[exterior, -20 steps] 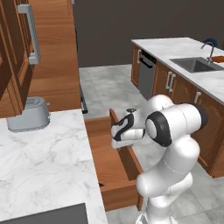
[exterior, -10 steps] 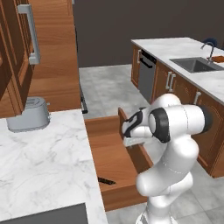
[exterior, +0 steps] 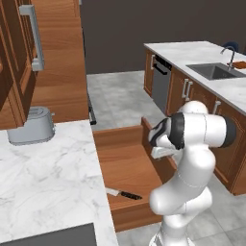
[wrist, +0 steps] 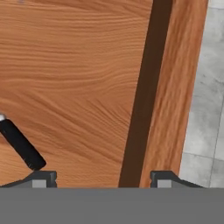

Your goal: Pick up the knife from the drawer and place it on the cutting board. Then place the meat from the plate to the cutting board.

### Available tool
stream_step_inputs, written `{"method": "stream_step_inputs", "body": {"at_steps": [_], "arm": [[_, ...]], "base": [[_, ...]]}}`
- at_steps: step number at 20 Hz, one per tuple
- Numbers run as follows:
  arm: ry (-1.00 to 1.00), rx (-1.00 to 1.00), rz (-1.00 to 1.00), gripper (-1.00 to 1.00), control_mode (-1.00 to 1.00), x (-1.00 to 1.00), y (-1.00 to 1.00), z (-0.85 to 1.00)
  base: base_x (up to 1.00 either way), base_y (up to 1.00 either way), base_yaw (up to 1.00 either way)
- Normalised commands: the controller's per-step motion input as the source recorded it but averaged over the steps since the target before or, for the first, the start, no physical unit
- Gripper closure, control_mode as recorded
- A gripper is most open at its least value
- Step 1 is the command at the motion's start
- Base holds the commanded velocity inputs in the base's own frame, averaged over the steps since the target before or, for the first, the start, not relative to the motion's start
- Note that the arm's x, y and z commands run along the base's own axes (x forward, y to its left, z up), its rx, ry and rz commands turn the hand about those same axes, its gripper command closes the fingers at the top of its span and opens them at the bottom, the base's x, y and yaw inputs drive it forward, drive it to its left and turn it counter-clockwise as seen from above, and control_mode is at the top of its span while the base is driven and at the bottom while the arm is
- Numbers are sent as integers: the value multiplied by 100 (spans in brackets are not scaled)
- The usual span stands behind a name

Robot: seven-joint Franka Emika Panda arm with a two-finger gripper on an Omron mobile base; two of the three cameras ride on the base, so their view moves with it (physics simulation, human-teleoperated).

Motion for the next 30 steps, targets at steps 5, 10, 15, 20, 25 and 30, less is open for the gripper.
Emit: {"method": "stream_step_inputs", "body": {"at_steps": [5,10,15,20,25,30], "arm": [[0,0,6,-100,-100,2,-74,-24],[0,0,6,-100,-100,5,-71,-22],[0,0,7,-100,-100,12,-68,-18],[0,0,6,-100,-100,15,-57,-13],[0,0,0,-100,-100,3,-9,-1],[0,-5,0,-100,-100,-3,25,8]], "base": [[0,0,0],[0,0,0],[0,0,0],[0,0,0],[0,0,0],[0,0,0]]}}
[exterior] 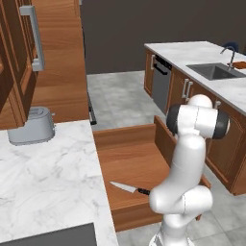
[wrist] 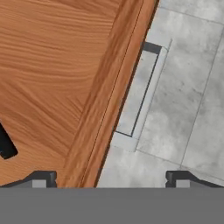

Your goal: Pick up the knife from the drawer and place it on the cutting board. Then place the meat from the plate to the cutting board.

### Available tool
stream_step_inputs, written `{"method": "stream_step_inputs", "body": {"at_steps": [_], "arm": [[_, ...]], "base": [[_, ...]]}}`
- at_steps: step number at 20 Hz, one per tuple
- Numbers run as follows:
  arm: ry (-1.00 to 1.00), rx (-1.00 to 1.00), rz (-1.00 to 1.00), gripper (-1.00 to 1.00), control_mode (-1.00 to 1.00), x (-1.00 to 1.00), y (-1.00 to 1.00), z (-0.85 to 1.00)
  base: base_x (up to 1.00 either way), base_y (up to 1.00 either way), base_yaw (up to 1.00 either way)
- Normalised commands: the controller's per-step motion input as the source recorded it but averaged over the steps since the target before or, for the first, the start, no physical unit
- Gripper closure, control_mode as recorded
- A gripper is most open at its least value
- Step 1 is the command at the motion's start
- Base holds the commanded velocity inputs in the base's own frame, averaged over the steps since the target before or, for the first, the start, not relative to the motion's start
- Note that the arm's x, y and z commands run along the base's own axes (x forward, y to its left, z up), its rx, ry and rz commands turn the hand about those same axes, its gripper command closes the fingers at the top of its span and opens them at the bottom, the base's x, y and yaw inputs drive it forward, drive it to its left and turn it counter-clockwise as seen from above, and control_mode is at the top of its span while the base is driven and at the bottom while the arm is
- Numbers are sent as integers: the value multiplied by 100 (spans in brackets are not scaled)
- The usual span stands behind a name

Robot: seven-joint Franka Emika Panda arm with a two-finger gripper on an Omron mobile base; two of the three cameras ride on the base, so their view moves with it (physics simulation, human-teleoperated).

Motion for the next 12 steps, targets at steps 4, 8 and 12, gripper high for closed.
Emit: {"method": "stream_step_inputs", "body": {"at_steps": [4,8,12], "arm": [[0,-8,0,-100,-100,-6,47,25],[0,-7,0,-100,-100,-6,51,32],[3,-4,0,-100,-100,-30,67,14]], "base": [[0,0,0],[0,0,0],[0,0,0]]}}
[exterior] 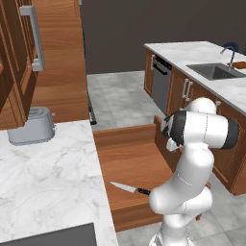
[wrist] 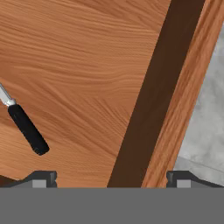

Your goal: Pick up the knife from the drawer and place it on the cutting board. Then place the meat from the plate to the cutting board.

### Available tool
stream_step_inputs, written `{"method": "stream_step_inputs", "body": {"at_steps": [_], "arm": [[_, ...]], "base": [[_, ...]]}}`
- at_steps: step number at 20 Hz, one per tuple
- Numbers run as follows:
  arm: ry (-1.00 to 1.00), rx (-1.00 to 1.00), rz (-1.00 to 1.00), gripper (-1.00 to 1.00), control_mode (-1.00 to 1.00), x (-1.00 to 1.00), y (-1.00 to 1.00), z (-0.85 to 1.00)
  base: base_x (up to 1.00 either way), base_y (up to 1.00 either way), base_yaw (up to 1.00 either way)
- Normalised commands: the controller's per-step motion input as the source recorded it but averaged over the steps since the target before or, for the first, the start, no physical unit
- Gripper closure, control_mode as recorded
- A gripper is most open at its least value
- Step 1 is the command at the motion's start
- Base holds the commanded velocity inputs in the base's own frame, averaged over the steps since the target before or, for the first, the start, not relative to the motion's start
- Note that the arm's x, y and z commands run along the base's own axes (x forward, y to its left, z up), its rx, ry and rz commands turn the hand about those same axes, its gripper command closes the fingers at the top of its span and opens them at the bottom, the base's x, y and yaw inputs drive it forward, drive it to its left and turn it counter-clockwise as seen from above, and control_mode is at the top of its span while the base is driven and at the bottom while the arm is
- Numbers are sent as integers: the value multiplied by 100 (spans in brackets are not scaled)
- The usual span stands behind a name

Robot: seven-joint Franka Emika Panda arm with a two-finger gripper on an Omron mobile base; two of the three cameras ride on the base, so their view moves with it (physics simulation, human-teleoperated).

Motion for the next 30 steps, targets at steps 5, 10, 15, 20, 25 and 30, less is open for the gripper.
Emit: {"method": "stream_step_inputs", "body": {"at_steps": [5,10,15,20,25,30], "arm": [[9,0,0,-100,-100,-63,79,0],[8,0,2,-100,-100,-56,88,-3],[1,0,6,-100,-100,-31,79,-16],[0,0,11,-100,-100,-9,41,-27],[-6,0,10,-100,-100,0,20,-33],[-7,0,5,-100,-100,6,5,-32]], "base": [[0,0,0],[0,0,0],[0,0,0],[0,0,0],[0,0,0],[0,0,0]]}}
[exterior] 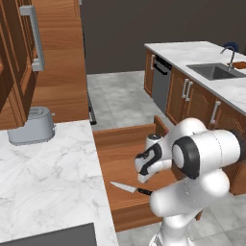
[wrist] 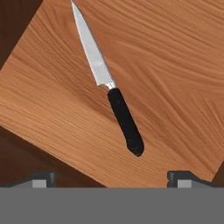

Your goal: Pick up the knife from the drawer and place it on the cutting board. Then place the meat from the plate to the cutting board.

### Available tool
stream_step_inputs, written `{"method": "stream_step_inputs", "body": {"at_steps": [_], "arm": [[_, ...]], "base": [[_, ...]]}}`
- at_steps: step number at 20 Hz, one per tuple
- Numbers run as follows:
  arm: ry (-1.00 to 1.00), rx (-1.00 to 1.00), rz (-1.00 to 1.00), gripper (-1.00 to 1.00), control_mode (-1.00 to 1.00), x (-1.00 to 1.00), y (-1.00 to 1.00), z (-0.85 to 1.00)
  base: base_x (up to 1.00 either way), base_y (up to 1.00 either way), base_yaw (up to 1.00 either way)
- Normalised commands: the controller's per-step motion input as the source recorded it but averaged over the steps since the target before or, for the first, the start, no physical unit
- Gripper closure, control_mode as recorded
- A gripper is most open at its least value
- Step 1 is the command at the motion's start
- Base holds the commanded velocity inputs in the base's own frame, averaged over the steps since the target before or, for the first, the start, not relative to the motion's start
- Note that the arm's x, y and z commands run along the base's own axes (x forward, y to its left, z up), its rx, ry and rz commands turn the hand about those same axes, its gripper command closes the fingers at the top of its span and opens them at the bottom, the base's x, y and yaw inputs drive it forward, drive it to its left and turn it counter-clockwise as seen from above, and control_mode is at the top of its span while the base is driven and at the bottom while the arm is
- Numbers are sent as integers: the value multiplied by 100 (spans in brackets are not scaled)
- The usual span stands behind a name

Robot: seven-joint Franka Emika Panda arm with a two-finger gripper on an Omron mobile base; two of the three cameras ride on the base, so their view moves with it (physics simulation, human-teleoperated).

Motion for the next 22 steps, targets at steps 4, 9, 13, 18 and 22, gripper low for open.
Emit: {"method": "stream_step_inputs", "body": {"at_steps": [4,9,13,18,22], "arm": [[-1,0,3,-100,-100,19,0,-34],[0,5,2,-100,-100,11,0,-42],[0,5,0,-100,-100,11,0,-42],[0,2,1,-100,-100,23,0,-31],[0,0,2,-100,-100,31,0,-30]], "base": [[0,0,0],[0,0,0],[0,0,0],[0,0,0],[0,0,0]]}}
